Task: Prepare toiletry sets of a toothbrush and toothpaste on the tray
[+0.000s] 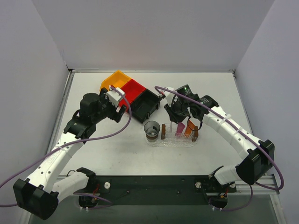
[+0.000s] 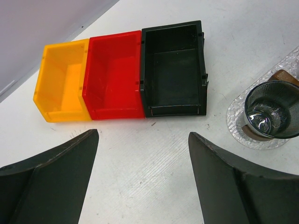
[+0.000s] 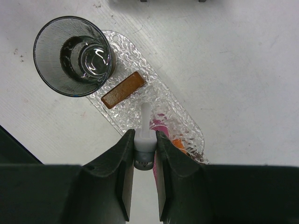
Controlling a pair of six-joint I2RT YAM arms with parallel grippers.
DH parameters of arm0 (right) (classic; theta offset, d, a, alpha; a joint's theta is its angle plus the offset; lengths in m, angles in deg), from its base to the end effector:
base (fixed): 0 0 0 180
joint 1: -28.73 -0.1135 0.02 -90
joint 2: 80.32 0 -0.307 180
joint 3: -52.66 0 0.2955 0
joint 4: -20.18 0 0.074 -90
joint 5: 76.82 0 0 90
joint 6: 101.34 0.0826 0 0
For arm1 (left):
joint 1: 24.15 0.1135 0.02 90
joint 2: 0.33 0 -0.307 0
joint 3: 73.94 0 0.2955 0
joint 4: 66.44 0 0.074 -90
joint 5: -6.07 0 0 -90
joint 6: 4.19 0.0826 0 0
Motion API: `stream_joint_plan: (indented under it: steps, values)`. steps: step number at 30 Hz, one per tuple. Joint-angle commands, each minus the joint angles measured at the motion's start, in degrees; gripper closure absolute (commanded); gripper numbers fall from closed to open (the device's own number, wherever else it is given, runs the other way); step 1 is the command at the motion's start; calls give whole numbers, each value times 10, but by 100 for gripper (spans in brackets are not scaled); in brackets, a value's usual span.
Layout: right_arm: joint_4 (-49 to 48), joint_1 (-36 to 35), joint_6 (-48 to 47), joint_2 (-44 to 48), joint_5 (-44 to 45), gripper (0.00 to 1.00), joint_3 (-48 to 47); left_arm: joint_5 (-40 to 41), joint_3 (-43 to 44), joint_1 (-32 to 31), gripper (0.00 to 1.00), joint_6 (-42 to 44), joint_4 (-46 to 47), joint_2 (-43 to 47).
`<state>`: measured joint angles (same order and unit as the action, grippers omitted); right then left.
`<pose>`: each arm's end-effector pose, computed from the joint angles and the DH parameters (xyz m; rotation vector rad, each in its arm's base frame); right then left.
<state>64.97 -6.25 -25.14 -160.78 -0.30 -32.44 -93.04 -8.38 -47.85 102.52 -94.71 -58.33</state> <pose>0.3016 0.2345 0.3407 -1.0588 2.0310 0.4610 0.2656 -0.1309 0.3577 0.7670 1.7761 -0.2350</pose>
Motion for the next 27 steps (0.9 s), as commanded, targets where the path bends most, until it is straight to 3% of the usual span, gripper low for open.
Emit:
stream_joint_plan:
  steps: [1,27]
  values:
    - [-10,-4,-3,15,9,100,13,-10,13,5,12,0,8,7]
    - [-13,-4,5,24,3,100,22,-10,17,4,12,3,0,6]
